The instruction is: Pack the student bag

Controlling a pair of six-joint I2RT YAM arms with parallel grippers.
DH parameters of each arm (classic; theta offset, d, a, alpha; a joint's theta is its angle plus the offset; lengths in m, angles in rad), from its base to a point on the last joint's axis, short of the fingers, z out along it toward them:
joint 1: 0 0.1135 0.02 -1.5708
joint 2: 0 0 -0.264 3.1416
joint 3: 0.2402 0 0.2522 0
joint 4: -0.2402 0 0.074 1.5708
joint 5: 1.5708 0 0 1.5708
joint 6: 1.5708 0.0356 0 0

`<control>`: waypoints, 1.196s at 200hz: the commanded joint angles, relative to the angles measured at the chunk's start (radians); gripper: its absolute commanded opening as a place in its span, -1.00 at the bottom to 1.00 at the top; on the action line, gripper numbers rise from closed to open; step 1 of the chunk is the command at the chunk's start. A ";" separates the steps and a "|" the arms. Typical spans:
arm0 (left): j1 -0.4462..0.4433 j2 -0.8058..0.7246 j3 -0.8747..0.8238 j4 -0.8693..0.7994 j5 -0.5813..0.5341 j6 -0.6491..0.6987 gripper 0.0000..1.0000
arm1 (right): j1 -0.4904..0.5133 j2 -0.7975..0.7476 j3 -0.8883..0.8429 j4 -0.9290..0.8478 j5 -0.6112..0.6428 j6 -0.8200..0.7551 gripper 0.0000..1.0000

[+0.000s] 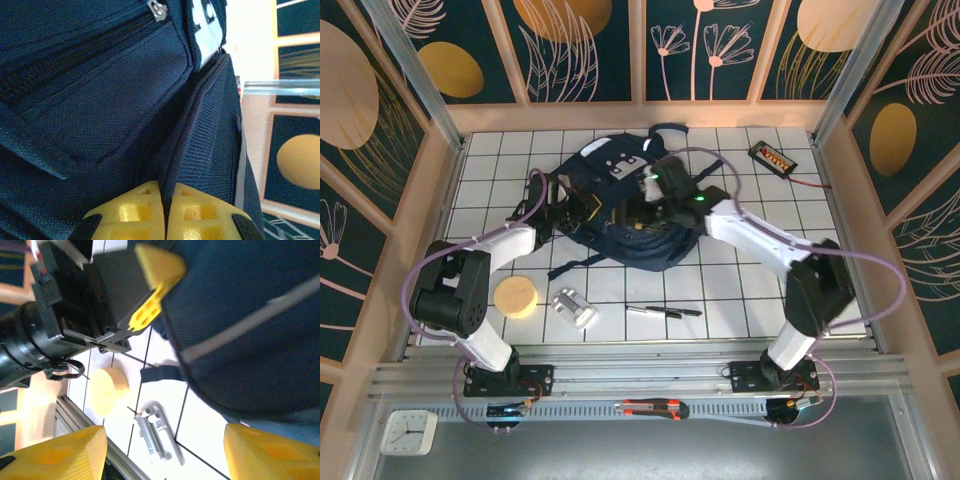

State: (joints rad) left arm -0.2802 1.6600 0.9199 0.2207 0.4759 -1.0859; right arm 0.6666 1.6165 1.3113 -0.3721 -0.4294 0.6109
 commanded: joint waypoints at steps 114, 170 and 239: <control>0.011 -0.134 0.151 -0.355 0.004 0.413 0.58 | -0.349 0.071 -0.091 0.107 -0.120 -0.015 0.33; 0.009 -0.154 0.233 -0.463 -0.025 0.567 0.97 | -0.345 0.172 -0.026 0.153 -0.128 0.006 0.33; -0.106 -0.070 0.366 -0.641 -0.191 0.794 0.97 | -0.323 0.231 0.054 0.207 -0.132 0.073 0.32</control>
State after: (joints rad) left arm -0.3428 1.5482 1.2232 -0.3206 0.3653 -0.4229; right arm 0.3256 1.8286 1.2835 -0.2115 -0.5480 0.6548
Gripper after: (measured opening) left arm 0.985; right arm 0.658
